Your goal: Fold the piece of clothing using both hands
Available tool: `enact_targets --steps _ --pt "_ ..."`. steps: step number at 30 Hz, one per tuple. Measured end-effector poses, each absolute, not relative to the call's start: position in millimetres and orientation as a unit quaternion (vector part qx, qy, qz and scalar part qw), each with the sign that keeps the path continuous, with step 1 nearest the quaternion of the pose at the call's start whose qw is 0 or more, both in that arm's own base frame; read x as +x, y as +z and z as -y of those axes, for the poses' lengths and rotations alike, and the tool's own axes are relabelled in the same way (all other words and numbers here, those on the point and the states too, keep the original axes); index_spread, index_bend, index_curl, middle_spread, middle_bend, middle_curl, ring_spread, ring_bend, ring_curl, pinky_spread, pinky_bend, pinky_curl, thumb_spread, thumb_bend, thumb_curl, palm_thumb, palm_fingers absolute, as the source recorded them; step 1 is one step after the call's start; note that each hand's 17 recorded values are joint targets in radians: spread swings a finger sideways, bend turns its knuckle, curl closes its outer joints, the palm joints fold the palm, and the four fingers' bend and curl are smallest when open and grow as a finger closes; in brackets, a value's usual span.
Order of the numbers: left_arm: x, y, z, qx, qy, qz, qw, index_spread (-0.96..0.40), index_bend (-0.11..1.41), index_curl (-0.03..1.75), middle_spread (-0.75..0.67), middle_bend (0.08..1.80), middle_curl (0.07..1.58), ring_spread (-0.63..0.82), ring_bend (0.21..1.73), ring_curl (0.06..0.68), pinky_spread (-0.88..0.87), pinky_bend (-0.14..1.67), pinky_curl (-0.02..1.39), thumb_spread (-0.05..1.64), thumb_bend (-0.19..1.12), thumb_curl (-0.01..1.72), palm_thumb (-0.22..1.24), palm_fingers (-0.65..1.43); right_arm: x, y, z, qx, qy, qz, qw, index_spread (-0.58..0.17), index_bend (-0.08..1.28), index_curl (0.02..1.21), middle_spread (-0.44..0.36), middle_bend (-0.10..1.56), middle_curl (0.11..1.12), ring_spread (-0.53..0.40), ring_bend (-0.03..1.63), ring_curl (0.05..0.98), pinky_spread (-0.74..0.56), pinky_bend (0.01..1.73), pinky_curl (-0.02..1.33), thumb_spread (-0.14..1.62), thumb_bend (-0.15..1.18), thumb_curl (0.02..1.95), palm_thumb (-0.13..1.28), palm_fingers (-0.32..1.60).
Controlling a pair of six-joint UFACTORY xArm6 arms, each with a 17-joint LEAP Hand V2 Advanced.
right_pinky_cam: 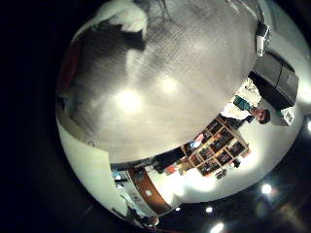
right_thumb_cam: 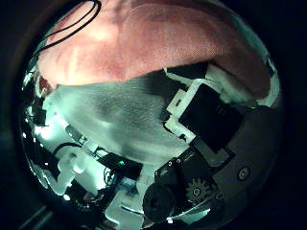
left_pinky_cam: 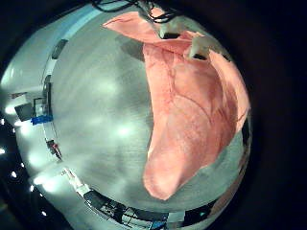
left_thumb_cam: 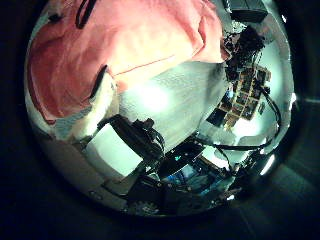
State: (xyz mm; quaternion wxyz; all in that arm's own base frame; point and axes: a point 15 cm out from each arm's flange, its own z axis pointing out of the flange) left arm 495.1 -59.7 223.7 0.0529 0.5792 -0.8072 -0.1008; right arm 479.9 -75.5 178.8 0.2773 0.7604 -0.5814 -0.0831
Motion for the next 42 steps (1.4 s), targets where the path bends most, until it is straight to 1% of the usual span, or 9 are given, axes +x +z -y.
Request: enact_targets --steps 4,12,16,23,30,37,42 --pt "493 226 62 0.574 -0.102 0.811 0.055 -0.1 0.21 0.5 0.03 0.18 0.36 0.11 0.65 0.211 0.17 0.31 0.35 1.18 -0.02 0.38 0.66 0.29 480 183 77 0.761 -0.082 0.582 0.275 -0.38 1.04 0.81 -0.274 1.15 0.95 -0.301 1.29 0.733 -0.29 1.21 0.79 0.98 0.07 0.59 1.11 1.03" --pt "478 225 70 0.559 -0.112 0.818 0.082 -0.11 0.21 0.51 0.01 0.18 0.35 0.09 0.65 0.208 0.15 0.29 0.34 1.18 -0.02 0.38 0.66 0.32 476 213 91 0.758 -0.063 0.597 0.255 -0.33 1.11 0.89 -0.233 1.24 0.99 -0.287 1.35 0.81 -0.25 1.23 0.93 1.0 0.07 0.68 1.12 0.94" --pt "470 224 79 0.551 -0.109 0.821 0.101 -0.11 0.21 0.52 0.0 0.18 0.35 0.08 0.65 0.207 0.15 0.28 0.35 1.18 -0.02 0.38 0.66 0.32 471 229 102 0.756 -0.055 0.605 0.245 -0.317 1.13 0.92 -0.215 1.27 1.0 -0.283 1.37 0.836 -0.24 1.23 0.99 1.01 0.06 0.73 1.12 0.92" --pt "466 225 87 0.536 -0.107 0.83 0.111 -0.11 0.2 0.52 0.0 0.18 0.35 0.08 0.65 0.206 0.15 0.28 0.34 1.19 -0.02 0.37 0.66 0.33 467 260 118 0.752 -0.036 0.619 0.226 -0.301 1.14 0.95 -0.19 1.31 0.99 -0.277 1.38 0.865 -0.23 1.22 1.08 1.02 0.05 0.8 1.12 0.9" --pt "459 227 91 0.534 -0.103 0.83 0.124 -0.12 0.2 0.52 0.0 0.18 0.35 0.08 0.64 0.204 0.15 0.27 0.35 1.2 -0.01 0.37 0.67 0.32 469 302 125 0.75 0.004 0.631 0.196 -0.293 1.15 0.96 -0.173 1.34 0.98 -0.274 1.38 0.885 -0.23 1.2 1.14 1.04 0.04 0.85 1.12 0.89" --pt "453 229 86 0.536 -0.102 0.829 0.125 -0.12 0.2 0.53 0.01 0.18 0.35 0.09 0.64 0.201 0.15 0.27 0.35 1.2 -0.01 0.37 0.67 0.32 477 354 115 0.756 0.061 0.634 0.15 -0.288 1.14 0.97 -0.163 1.35 0.97 -0.272 1.38 0.897 -0.23 1.18 1.19 1.05 0.03 0.9 1.12 0.89" --pt "449 220 79 0.541 -0.105 0.823 0.135 -0.12 0.2 0.53 0.01 0.18 0.35 0.09 0.63 0.199 0.16 0.26 0.35 1.2 -0.01 0.37 0.67 0.32 485 375 69 0.78 0.089 0.607 0.125 -0.285 1.14 0.98 -0.158 1.35 0.96 -0.27 1.37 0.901 -0.23 1.16 1.22 1.05 0.01 0.93 1.12 0.9"
